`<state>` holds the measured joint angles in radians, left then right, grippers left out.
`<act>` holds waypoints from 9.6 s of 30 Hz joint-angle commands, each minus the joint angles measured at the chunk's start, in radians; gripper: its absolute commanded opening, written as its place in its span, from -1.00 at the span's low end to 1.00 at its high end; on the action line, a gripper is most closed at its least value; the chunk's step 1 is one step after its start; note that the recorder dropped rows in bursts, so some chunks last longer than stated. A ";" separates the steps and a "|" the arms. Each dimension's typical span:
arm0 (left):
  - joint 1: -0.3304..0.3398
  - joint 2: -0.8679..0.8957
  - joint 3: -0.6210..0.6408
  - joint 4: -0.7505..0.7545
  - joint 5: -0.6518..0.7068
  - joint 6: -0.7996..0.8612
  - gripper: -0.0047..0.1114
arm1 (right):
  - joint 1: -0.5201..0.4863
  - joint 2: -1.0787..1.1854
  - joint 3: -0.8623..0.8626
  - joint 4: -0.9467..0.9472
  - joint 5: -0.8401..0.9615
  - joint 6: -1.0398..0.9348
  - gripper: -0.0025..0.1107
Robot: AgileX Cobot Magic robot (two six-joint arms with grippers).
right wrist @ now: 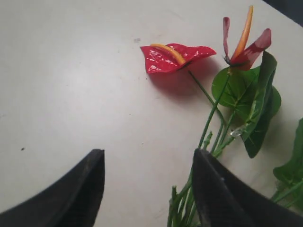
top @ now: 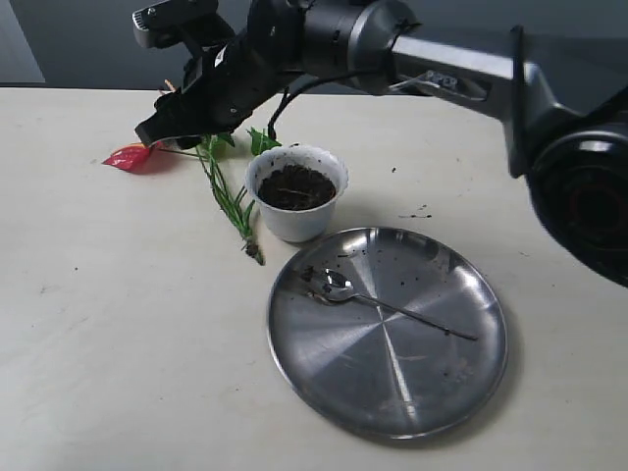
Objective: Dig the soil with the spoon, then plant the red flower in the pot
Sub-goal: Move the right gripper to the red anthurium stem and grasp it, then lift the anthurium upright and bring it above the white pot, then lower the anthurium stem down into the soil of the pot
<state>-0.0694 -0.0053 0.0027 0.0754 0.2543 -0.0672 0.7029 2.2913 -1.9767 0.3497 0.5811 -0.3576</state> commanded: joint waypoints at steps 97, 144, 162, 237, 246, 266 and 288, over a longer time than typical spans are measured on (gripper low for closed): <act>-0.004 0.005 -0.003 -0.003 -0.006 -0.001 -0.89 | 0.102 -0.744 0.791 0.423 -0.606 -0.524 -0.97; -0.004 0.005 -0.003 -0.003 -0.008 -0.001 -0.89 | 0.065 -0.385 1.083 0.006 -1.802 0.397 -0.97; -0.004 0.005 -0.003 -0.003 -0.008 -0.001 -0.89 | -0.026 -0.222 0.969 0.094 -1.802 0.358 -0.97; -0.004 0.005 -0.003 -0.003 -0.008 -0.001 -0.89 | -0.015 -0.215 1.159 -0.206 -1.356 0.577 -0.97; -0.004 0.005 -0.003 -0.003 -0.008 -0.001 -0.89 | -0.015 -0.252 1.159 -0.102 -1.250 0.558 -0.97; -0.004 0.005 -0.003 -0.003 -0.008 -0.001 -0.89 | -0.017 -0.252 1.159 -0.052 -1.233 0.486 -0.97; -0.004 0.005 -0.003 -0.003 -0.008 -0.001 -0.89 | -0.017 -0.254 1.103 -0.112 -1.081 0.479 -0.97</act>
<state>-0.0694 -0.0053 0.0027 0.0754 0.2543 -0.0672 0.6903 2.0034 -0.8982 0.2209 -0.7176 0.1268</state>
